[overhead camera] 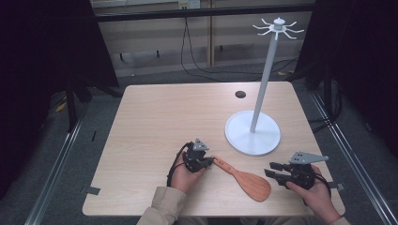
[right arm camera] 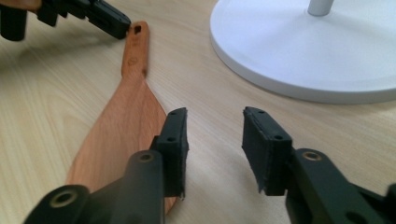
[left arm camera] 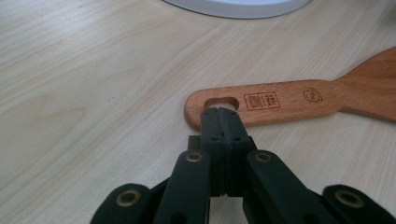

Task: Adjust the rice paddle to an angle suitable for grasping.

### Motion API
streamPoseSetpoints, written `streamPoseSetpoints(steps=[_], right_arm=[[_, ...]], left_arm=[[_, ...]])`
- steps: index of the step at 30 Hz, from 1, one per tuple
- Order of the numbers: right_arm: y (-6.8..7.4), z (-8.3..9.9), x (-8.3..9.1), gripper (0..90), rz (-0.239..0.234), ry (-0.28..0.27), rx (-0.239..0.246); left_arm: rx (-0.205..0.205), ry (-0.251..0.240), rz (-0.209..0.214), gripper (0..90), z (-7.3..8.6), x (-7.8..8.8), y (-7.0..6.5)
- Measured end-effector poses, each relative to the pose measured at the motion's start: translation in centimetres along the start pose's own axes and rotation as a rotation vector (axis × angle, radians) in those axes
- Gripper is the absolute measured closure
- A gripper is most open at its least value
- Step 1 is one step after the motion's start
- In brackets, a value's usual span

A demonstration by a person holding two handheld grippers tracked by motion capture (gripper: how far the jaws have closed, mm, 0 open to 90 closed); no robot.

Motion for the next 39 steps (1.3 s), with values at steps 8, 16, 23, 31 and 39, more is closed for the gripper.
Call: streamPoseSetpoints(steps=[8, 16, 23, 31, 39], right_arm=[[0.7, 1.7, -1.0, 79.9, -0.010, 0.091, 0.079], [3.8, 1.5, -1.3, 81.2, -0.090, 0.101, 0.142], [6.1, 0.9, -2.1, 81.2, -0.149, 0.102, 0.177], [7.2, 0.4, -2.9, 81.3, -0.172, 0.103, 0.179], [9.2, -0.4, -4.1, 81.2, -0.197, 0.101, 0.191]], left_arm=[[0.004, -0.092, 0.019, 39.8, -0.8, 1.5, -0.7], [0.020, -0.087, 0.000, 24.1, 0.1, 2.5, -0.7], [0.020, -0.082, -0.004, 22.9, 0.6, 2.8, -0.7], [0.038, -0.095, -0.035, 22.4, 1.1, 4.0, -0.2], [0.048, -0.114, -0.065, 20.2, 1.6, 5.3, 0.4]])
Point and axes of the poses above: each handheld gripper's, and its own axes: x roughly backward along the jaws, z roughly out of its underside, y roughly to its left, the point moved 8 cm from there along -x, roughly forward along the jaws, and after that the axes turned 13 degrees about z, right-handed, at the moved point
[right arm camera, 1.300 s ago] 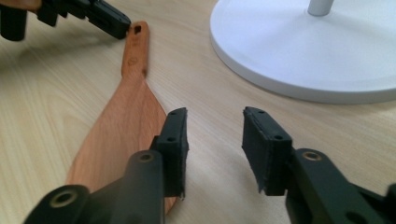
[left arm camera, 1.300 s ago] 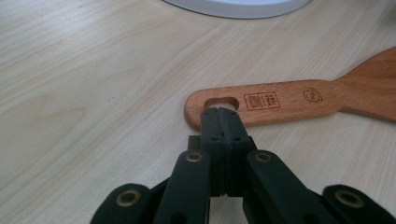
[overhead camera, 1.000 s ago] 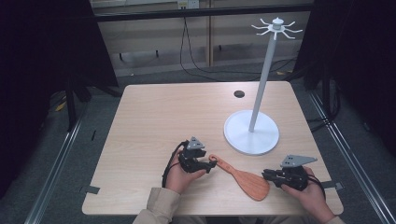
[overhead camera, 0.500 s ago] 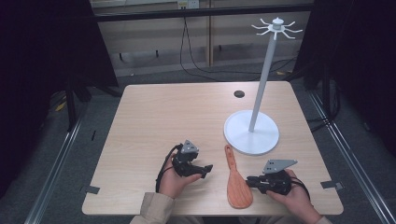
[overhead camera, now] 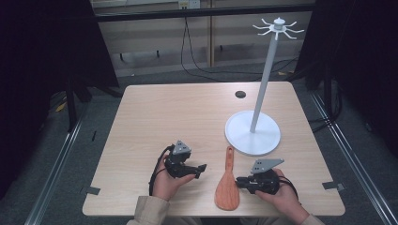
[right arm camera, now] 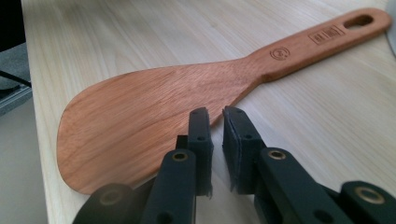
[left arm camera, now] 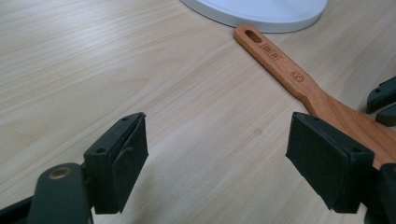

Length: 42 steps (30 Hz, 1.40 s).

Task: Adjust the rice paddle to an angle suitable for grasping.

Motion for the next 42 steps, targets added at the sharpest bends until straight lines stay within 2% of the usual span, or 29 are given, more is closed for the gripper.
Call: streamPoseSetpoints(steps=[8, 18, 23, 25, 26, 29, 32, 34, 35, 36, 39, 42], right_arm=[[1.5, -1.5, -1.7, 80.9, -0.024, -0.002, 0.017], [3.3, -3.5, -4.0, 80.6, -0.052, -0.011, 0.033], [3.8, -5.1, -5.8, 80.4, -0.054, -0.012, 0.016], [3.8, -5.2, -6.0, 80.6, -0.049, -0.012, 0.012], [3.8, -5.4, -6.1, 80.7, -0.059, -0.011, 0.004], [2.9, -6.1, -5.7, 81.4, -0.053, -0.049, -0.016], [0.9, -7.0, -4.9, 81.4, -0.019, -0.087, -0.054], [-0.3, -7.1, -4.6, 81.4, 0.008, -0.087, -0.065], [-0.6, -7.0, -4.6, 81.4, 0.014, -0.087, -0.064], [-0.9, -6.8, -4.6, 81.4, 0.018, -0.083, -0.073], [-1.6, -6.4, -4.6, 81.5, 0.033, -0.084, -0.082], [-2.2, -6.3, -4.6, 81.5, 0.042, -0.091, -0.099]], left_arm=[[0.017, -0.021, -0.040, 18.9, 0.7, 1.8, 0.8], [0.064, -0.059, -0.098, 17.9, 2.0, 4.1, 1.9], [0.078, -0.062, -0.121, 17.3, 2.7, 5.0, 2.3], [0.082, -0.065, -0.125, 17.3, 2.9, 5.3, 2.3], [0.094, -0.081, -0.129, 17.3, 2.9, 5.3, 2.3], [0.090, -0.083, -0.130, 17.3, 3.1, 5.8, 2.4], [0.095, -0.082, -0.139, 17.2, 3.3, 6.0, 2.4], [0.091, -0.068, -0.131, 17.2, 3.5, 6.1, 2.4], [0.097, -0.079, -0.137, 17.2, 3.5, 6.0, 2.3], [0.090, -0.067, -0.132, 17.2, 3.6, 6.0, 2.3], [0.101, -0.081, -0.124, 17.2, 3.5, 5.7, 2.2], [0.090, -0.069, -0.114, 17.2, 3.4, 5.5, 2.0]])
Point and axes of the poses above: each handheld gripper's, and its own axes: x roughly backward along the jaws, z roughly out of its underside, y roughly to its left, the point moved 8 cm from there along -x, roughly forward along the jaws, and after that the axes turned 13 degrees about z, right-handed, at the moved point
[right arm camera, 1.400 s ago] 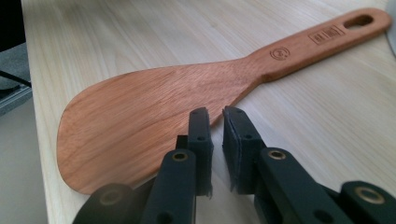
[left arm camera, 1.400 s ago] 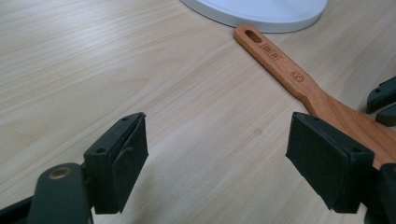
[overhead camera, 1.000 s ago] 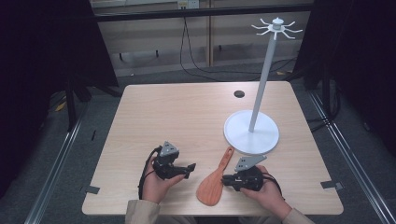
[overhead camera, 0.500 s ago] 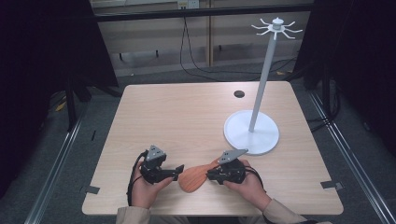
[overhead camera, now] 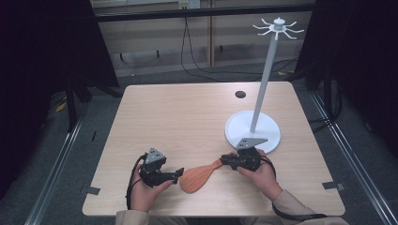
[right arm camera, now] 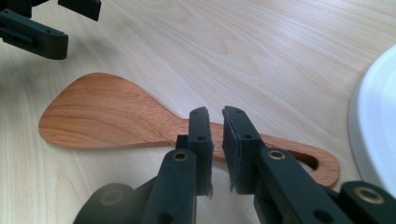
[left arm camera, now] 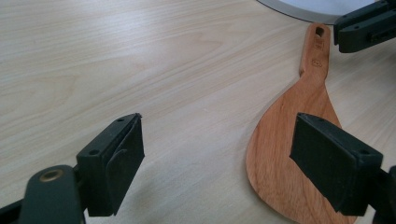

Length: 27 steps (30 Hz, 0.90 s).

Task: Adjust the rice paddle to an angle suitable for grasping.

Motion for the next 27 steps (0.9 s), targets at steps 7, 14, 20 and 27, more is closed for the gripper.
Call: streamPoseSetpoints(steps=[7, 14, 20, 27], right_arm=[[-0.4, 0.1, 0.5, 81.5, 0.007, -0.013, -0.010], [-1.0, 0.7, 1.9, 80.5, 0.021, -0.025, -0.032], [-2.0, 1.6, 3.6, 73.7, 0.055, -0.037, -0.057], [-3.4, 2.6, 5.6, 56.7, 0.098, -0.046, -0.116]], left_arm=[[-0.019, 0.015, 0.031, 17.4, -0.3, -0.9, -0.7], [-0.058, 0.048, 0.068, 18.3, -1.1, -2.4, -1.5], [-0.093, 0.087, 0.121, 20.7, -1.8, -4.5, -2.7], [-0.139, 0.133, 0.171, 24.6, -2.6, -6.7, -4.1]])
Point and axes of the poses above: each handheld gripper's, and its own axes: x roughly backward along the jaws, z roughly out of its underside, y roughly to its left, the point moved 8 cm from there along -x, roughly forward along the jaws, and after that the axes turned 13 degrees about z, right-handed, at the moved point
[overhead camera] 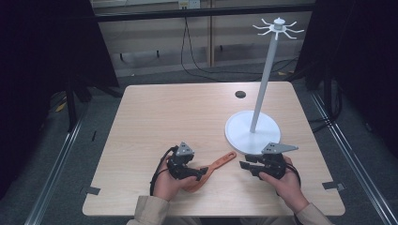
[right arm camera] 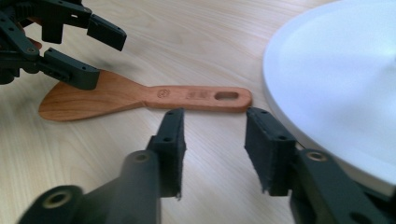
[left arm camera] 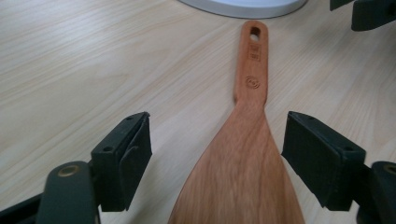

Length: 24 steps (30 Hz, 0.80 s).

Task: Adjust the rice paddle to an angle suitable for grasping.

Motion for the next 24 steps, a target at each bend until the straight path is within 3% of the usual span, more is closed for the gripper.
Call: streamPoseSetpoints(steps=[7, 14, 20, 24], right_arm=[[-1.6, 1.1, 1.7, 35.9, 0.060, 0.001, -0.034], [-2.6, 1.8, 3.0, 30.7, 0.087, -0.001, -0.059], [-3.8, 2.3, 4.2, 29.0, 0.118, -0.011, -0.095], [-4.3, 2.5, 4.7, 28.3, 0.133, -0.017, -0.109]], left_arm=[[-0.055, 0.064, 0.041, 35.1, -0.9, -2.4, -0.7], [-0.099, 0.150, 0.056, 44.1, -1.6, -4.5, -1.1], [-0.110, 0.179, 0.052, 46.2, -2.4, -5.5, -1.0], [-0.102, 0.171, 0.056, 47.1, -3.0, -6.2, -1.0]])
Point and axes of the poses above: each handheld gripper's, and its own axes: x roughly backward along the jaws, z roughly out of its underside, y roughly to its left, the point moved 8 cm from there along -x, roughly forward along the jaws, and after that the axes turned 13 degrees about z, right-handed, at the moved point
